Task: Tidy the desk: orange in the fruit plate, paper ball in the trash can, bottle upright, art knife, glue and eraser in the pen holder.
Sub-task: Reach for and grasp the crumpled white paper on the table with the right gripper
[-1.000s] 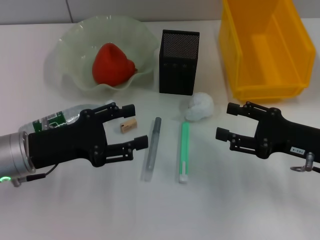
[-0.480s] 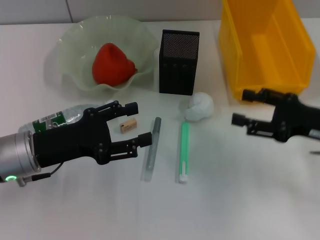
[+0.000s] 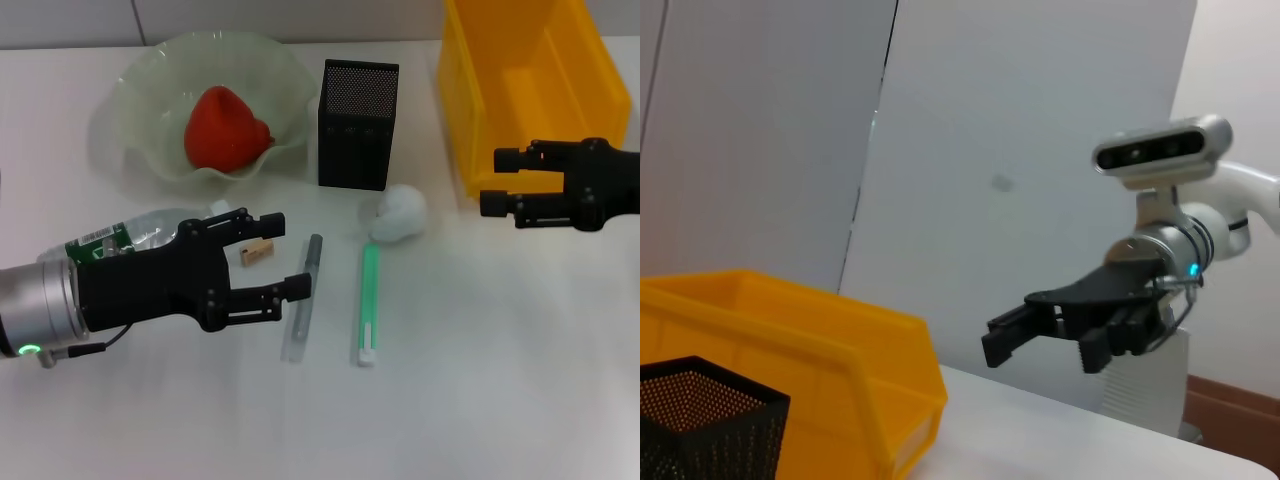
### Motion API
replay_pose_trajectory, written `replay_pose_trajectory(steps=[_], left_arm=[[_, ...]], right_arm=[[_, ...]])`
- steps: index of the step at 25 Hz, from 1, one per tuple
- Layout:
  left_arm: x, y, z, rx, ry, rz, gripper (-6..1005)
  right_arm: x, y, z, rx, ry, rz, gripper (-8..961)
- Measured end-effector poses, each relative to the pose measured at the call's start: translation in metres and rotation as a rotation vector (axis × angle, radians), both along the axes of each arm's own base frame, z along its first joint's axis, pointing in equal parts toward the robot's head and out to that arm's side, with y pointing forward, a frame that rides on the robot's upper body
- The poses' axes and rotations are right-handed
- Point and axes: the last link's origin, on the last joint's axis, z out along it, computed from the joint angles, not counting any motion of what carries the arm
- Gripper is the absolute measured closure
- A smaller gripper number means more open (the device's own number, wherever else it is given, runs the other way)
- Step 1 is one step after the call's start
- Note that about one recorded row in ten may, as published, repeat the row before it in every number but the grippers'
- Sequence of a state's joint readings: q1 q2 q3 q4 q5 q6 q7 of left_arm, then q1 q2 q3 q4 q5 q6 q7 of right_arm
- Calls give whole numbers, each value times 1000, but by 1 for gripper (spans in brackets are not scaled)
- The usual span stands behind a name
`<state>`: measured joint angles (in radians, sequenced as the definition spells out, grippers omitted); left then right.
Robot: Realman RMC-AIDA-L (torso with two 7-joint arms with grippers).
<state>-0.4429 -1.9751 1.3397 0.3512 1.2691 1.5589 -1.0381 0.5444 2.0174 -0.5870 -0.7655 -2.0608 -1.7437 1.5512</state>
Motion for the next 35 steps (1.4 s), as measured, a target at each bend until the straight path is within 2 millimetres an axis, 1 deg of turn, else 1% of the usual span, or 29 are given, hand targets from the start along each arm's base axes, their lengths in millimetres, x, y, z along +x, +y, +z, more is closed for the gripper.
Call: replay_pose_trajectory(steps=[7, 10, 14, 19, 20, 21, 26, 27, 28, 32, 35], left_arm=[[-6, 2, 1, 23, 18, 27, 186], [-9, -1, 1, 33, 17, 40, 187], [-11, -3, 0, 34, 15, 47, 188], [-13, -7, -5, 25, 19, 63, 189], [-13, -8, -6, 23, 21, 64, 189], [-14, -9, -6, 22, 23, 65, 189], [-17, -8, -4, 31, 29, 73, 191], [-17, -8, -4, 33, 30, 74, 191], [-17, -8, -4, 34, 31, 75, 191], [-19, -6, -4, 41, 42, 82, 192], [-19, -3, -4, 45, 52, 86, 192]], right_arm=[[-6, 4, 10, -15, 0, -15, 169], [-11, 6, 10, -44, -10, 0, 169], [-19, 8, 7, -92, -69, 36, 169], [-34, 18, 6, -140, -215, 118, 170], [-42, 23, 3, -169, -284, 143, 170], [-42, 23, 3, -169, -284, 143, 170], [-60, 37, -4, -226, -437, 188, 170], [-66, 41, -6, -232, -496, 194, 170], [-66, 41, -6, -232, -496, 194, 170], [-75, 51, -11, -225, -593, 208, 170], [-79, 58, -17, -211, -642, 221, 170]])
